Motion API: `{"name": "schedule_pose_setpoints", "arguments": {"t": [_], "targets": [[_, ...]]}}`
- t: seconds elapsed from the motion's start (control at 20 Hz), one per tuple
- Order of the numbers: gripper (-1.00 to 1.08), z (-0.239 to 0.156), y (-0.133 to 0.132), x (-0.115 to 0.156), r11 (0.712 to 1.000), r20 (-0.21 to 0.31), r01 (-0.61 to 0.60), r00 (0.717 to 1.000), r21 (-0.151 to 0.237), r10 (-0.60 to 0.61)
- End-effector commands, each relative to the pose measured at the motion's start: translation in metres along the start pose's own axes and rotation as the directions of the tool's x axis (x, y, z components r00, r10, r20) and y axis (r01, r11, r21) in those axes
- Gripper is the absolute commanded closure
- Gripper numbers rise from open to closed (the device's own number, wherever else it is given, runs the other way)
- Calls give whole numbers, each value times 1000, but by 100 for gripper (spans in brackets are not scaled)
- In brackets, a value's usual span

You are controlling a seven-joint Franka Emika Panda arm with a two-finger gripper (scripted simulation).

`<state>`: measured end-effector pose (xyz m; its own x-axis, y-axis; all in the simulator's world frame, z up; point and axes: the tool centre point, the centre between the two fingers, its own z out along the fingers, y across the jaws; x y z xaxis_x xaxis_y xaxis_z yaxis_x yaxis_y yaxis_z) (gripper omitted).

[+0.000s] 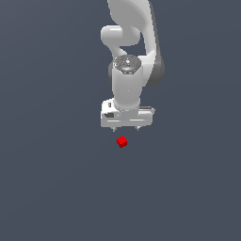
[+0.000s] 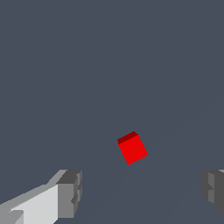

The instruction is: Pick up the red cube and move it to a goal position.

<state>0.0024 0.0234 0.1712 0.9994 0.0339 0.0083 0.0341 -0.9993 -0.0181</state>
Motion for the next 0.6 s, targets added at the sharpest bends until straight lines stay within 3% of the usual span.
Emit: {"name": "schedule_pose_setpoints", "arguments": {"t": [0.0,0.55], "targets": [[-92,0,0,0,1000,0,0,1000,0,0],[-92,28,2,-5,996,2,85,996,-2,-85]]}}
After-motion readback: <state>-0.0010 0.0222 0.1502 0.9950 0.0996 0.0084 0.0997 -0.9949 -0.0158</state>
